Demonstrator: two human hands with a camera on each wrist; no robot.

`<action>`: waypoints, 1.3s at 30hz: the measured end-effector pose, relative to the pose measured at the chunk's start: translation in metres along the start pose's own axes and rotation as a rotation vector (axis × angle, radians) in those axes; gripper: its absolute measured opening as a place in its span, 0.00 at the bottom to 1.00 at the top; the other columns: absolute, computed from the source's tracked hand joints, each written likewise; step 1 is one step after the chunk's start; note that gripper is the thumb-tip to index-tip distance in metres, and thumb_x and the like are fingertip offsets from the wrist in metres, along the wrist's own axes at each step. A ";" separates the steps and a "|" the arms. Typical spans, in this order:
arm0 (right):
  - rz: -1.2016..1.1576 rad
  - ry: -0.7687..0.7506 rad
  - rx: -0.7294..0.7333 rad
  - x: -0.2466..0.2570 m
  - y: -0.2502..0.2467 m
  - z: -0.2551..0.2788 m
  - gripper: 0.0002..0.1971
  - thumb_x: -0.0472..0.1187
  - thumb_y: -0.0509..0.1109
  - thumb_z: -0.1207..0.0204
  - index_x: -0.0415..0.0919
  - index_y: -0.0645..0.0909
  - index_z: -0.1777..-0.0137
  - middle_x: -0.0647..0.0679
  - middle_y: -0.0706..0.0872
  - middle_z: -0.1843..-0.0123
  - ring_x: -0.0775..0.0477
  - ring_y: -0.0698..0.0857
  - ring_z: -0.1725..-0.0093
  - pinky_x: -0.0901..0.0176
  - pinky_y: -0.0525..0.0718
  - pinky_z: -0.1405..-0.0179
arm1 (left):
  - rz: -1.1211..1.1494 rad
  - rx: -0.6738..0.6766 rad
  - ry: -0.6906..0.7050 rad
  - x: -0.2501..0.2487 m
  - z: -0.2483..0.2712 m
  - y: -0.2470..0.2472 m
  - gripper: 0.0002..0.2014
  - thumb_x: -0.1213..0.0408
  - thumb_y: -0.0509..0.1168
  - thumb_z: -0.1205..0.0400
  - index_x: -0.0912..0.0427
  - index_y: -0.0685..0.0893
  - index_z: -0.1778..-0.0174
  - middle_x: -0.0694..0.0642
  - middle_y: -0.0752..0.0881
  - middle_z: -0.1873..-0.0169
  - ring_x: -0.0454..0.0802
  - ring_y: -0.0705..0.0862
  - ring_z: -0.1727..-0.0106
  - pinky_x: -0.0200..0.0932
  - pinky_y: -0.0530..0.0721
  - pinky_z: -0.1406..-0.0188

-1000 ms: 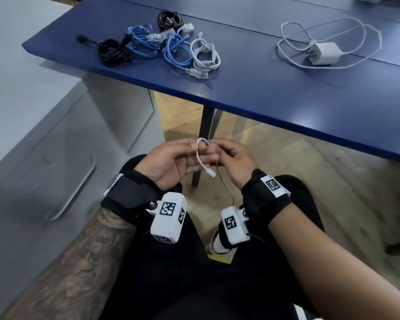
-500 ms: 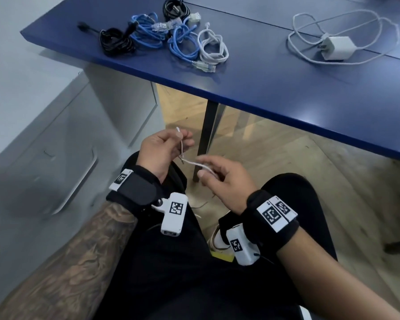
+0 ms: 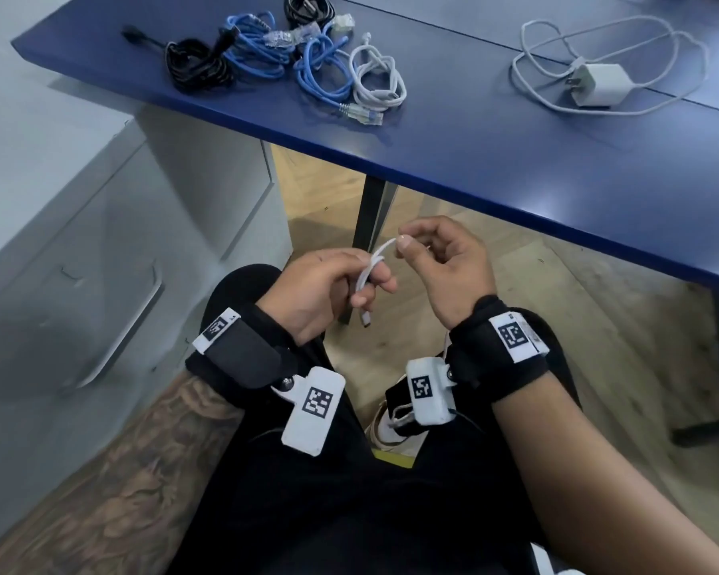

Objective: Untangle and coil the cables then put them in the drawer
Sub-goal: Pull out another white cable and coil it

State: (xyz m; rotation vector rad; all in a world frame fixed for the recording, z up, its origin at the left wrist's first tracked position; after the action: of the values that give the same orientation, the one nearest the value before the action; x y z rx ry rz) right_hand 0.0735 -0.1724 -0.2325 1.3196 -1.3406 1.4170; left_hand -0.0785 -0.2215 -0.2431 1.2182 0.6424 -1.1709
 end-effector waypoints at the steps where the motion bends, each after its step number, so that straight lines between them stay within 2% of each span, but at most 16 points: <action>1: -0.009 0.028 0.013 -0.005 0.003 0.001 0.06 0.35 0.73 0.20 0.47 0.87 0.52 0.50 0.91 0.58 0.54 0.88 0.59 0.62 0.85 0.55 | 0.083 0.001 -0.005 -0.002 0.001 -0.001 0.14 0.72 0.51 0.15 0.71 0.82 0.55 0.66 0.87 0.59 0.47 0.72 0.74 0.48 0.79 0.63; 3: 0.012 0.102 0.072 -0.016 0.015 0.008 0.05 0.37 0.71 0.18 0.46 0.88 0.49 0.55 0.89 0.64 0.61 0.83 0.69 0.68 0.80 0.67 | 0.230 -0.004 0.000 -0.005 0.001 -0.004 0.13 0.72 0.52 0.16 0.70 0.82 0.53 0.63 0.87 0.59 0.44 0.74 0.73 0.43 0.81 0.60; 6: 0.023 0.197 0.172 -0.031 0.035 0.025 0.09 0.38 0.66 0.15 0.45 0.89 0.45 0.55 0.84 0.69 0.59 0.76 0.75 0.63 0.76 0.74 | 0.393 -0.065 0.046 -0.005 -0.002 -0.013 0.11 0.72 0.55 0.15 0.69 0.82 0.49 0.62 0.88 0.55 0.43 0.81 0.68 0.43 0.86 0.54; 9: 0.024 0.221 0.283 -0.038 0.049 0.040 0.10 0.37 0.65 0.14 0.47 0.87 0.51 0.48 0.84 0.70 0.54 0.75 0.76 0.64 0.76 0.72 | 0.472 -0.171 0.085 0.000 -0.005 -0.028 0.09 0.72 0.56 0.13 0.69 0.82 0.47 0.61 0.90 0.51 0.46 0.89 0.56 0.44 0.87 0.44; 12: 0.050 0.245 0.368 -0.042 0.054 0.046 0.10 0.40 0.65 0.14 0.43 0.88 0.51 0.50 0.85 0.70 0.50 0.77 0.74 0.58 0.79 0.68 | 0.514 -0.234 0.105 0.003 -0.006 -0.036 0.09 0.72 0.56 0.13 0.67 0.82 0.48 0.61 0.91 0.51 0.49 0.90 0.48 0.44 0.87 0.43; 17: 0.130 0.239 0.480 -0.026 0.051 0.047 0.12 0.42 0.68 0.16 0.36 0.88 0.54 0.47 0.87 0.71 0.48 0.81 0.73 0.52 0.83 0.65 | 0.492 -0.311 0.155 0.006 -0.007 -0.041 0.09 0.73 0.57 0.13 0.67 0.82 0.48 0.61 0.92 0.53 0.50 0.91 0.46 0.41 0.87 0.48; 20: 0.128 0.210 0.508 -0.011 0.048 0.050 0.12 0.42 0.69 0.17 0.34 0.86 0.56 0.44 0.85 0.72 0.48 0.82 0.73 0.49 0.84 0.67 | 0.347 -0.345 0.186 0.008 -0.007 -0.042 0.08 0.73 0.58 0.13 0.68 0.83 0.48 0.62 0.91 0.52 0.51 0.91 0.47 0.40 0.87 0.48; 23: 0.144 0.117 0.454 0.007 0.042 0.048 0.09 0.38 0.72 0.19 0.32 0.86 0.56 0.36 0.85 0.69 0.50 0.80 0.72 0.52 0.82 0.68 | 0.090 -0.344 0.217 0.010 -0.007 -0.039 0.08 0.73 0.62 0.15 0.65 0.87 0.50 0.62 0.91 0.50 0.53 0.90 0.50 0.45 0.87 0.44; 26: 0.119 0.036 0.335 0.027 0.029 0.040 0.04 0.33 0.72 0.21 0.34 0.87 0.56 0.44 0.86 0.67 0.54 0.80 0.68 0.53 0.80 0.66 | -0.207 -0.306 0.256 0.008 -0.009 -0.031 0.09 0.73 0.64 0.16 0.62 0.90 0.50 0.59 0.92 0.55 0.48 0.89 0.53 0.43 0.86 0.47; 28: 0.146 -0.015 0.276 0.037 0.018 0.032 0.04 0.34 0.73 0.21 0.37 0.88 0.56 0.45 0.89 0.65 0.49 0.84 0.66 0.54 0.82 0.66 | -0.321 -0.270 0.252 0.008 -0.009 -0.023 0.09 0.73 0.63 0.15 0.63 0.89 0.49 0.55 0.91 0.61 0.42 0.88 0.59 0.37 0.83 0.52; 29: 0.177 -0.039 0.251 0.041 0.012 0.028 0.04 0.35 0.74 0.21 0.39 0.89 0.57 0.46 0.90 0.65 0.50 0.85 0.65 0.57 0.83 0.67 | -0.323 -0.242 0.230 0.009 -0.008 -0.019 0.09 0.71 0.62 0.14 0.64 0.89 0.50 0.54 0.90 0.64 0.43 0.87 0.62 0.37 0.82 0.54; 31: 0.232 -0.074 0.212 0.046 0.003 0.024 0.04 0.35 0.74 0.22 0.41 0.89 0.58 0.51 0.89 0.67 0.58 0.83 0.68 0.68 0.79 0.66 | -0.294 -0.163 0.171 0.010 -0.007 -0.013 0.14 0.66 0.57 0.11 0.66 0.88 0.52 0.51 0.89 0.69 0.50 0.84 0.66 0.44 0.80 0.56; 34: 0.149 -0.049 0.191 0.045 -0.005 0.021 0.03 0.27 0.74 0.25 0.33 0.88 0.57 0.56 0.86 0.73 0.63 0.81 0.73 0.76 0.77 0.67 | -0.255 -0.071 0.078 0.013 -0.005 -0.008 0.20 0.59 0.55 0.13 0.72 0.86 0.51 0.55 0.90 0.65 0.57 0.79 0.67 0.55 0.74 0.56; 36: 0.103 -0.036 0.170 0.043 -0.009 0.018 0.04 0.24 0.73 0.26 0.30 0.87 0.55 0.59 0.80 0.77 0.63 0.78 0.75 0.75 0.76 0.69 | -0.232 -0.043 0.042 0.013 -0.003 -0.005 0.21 0.60 0.56 0.17 0.77 0.85 0.51 0.64 0.90 0.59 0.58 0.78 0.68 0.57 0.73 0.57; 37: 0.116 -0.038 0.153 0.040 -0.011 0.015 0.04 0.26 0.74 0.26 0.33 0.88 0.55 0.58 0.79 0.76 0.62 0.76 0.74 0.72 0.76 0.68 | -0.223 -0.028 0.033 0.012 -0.002 -0.002 0.21 0.61 0.57 0.18 0.78 0.85 0.51 0.66 0.89 0.58 0.56 0.78 0.69 0.55 0.74 0.57; 39: 0.125 -0.027 0.122 0.032 -0.015 0.008 0.05 0.31 0.77 0.27 0.41 0.89 0.56 0.52 0.85 0.69 0.58 0.79 0.68 0.66 0.81 0.65 | -0.205 0.019 0.014 0.009 -0.001 0.003 0.18 0.63 0.58 0.20 0.77 0.84 0.53 0.67 0.88 0.59 0.53 0.77 0.71 0.52 0.76 0.60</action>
State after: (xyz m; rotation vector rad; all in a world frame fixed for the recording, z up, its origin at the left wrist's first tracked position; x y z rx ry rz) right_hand 0.0838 -0.1816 -0.1994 1.3572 -1.3944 1.5929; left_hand -0.0723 -0.2239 -0.2502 1.1978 0.7825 -1.3421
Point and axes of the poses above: each hand's wrist, its own z-axis away from the middle knuckle, its own y-axis out of the palm, x = y × z, the point moved 5 cm from there along -z, towards the middle knuckle
